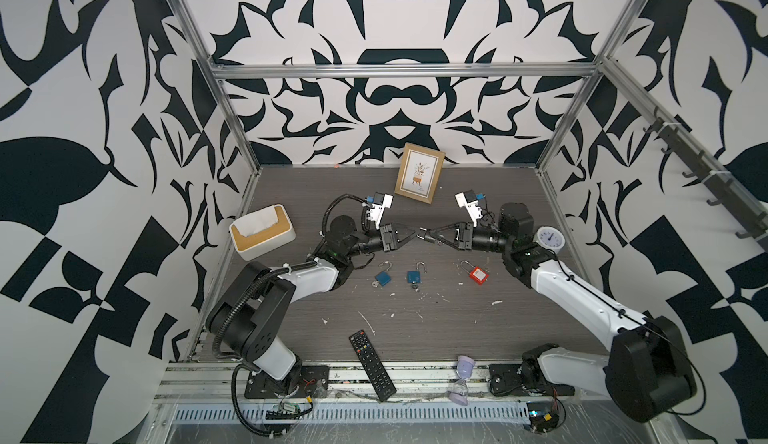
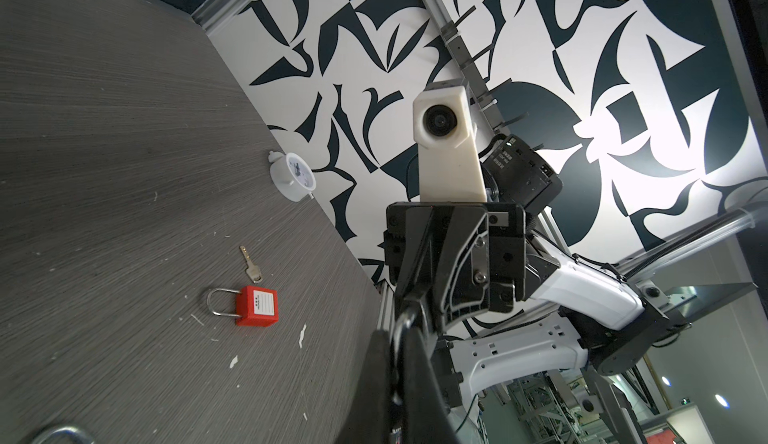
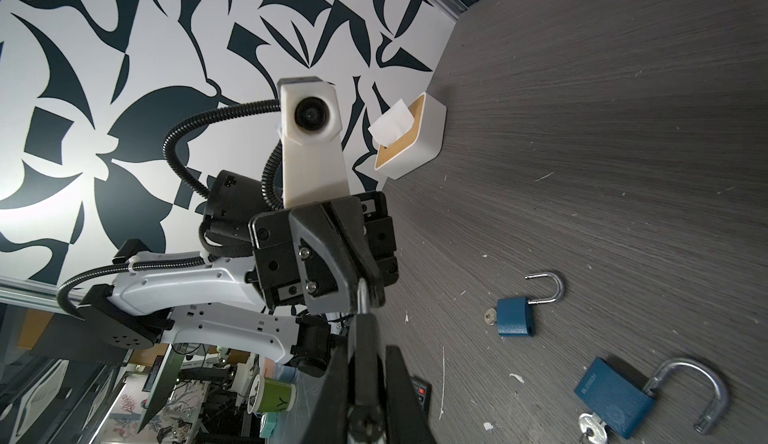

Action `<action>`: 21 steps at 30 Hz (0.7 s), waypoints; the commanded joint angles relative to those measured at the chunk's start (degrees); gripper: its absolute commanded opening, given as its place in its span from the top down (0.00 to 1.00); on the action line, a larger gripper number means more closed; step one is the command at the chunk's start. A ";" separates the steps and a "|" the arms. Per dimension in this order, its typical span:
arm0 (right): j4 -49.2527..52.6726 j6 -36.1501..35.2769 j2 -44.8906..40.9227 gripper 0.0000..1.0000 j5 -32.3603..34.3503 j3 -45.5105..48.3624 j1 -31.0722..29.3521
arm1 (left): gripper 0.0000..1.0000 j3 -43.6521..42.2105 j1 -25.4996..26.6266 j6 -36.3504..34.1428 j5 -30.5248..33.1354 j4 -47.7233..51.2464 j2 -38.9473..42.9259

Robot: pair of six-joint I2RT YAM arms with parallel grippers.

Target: Lock with the key

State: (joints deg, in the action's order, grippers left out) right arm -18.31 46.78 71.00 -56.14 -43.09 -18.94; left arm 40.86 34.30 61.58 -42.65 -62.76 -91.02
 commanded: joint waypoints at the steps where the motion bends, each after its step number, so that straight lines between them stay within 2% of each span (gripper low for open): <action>1: -6.31 1.64 2.09 1.00 2.66 -1.91 -2.46 | 1.00 2.89 6.98 -1.77 -9.11 -3.33 -0.73; 16: -8.47 2.17 6.07 1.00 3.35 -3.75 -4.71 | 1.00 5.18 10.49 -1.71 -14.40 -5.80 -3.23; 21: -8.46 2.15 6.26 1.00 4.17 -3.49 -4.79 | 1.00 4.69 9.94 -0.85 -12.32 -5.42 -3.79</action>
State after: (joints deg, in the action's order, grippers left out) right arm -20.58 47.99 75.16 -55.18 -43.20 -18.83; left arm 42.41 34.63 61.23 -40.82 -61.84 -94.32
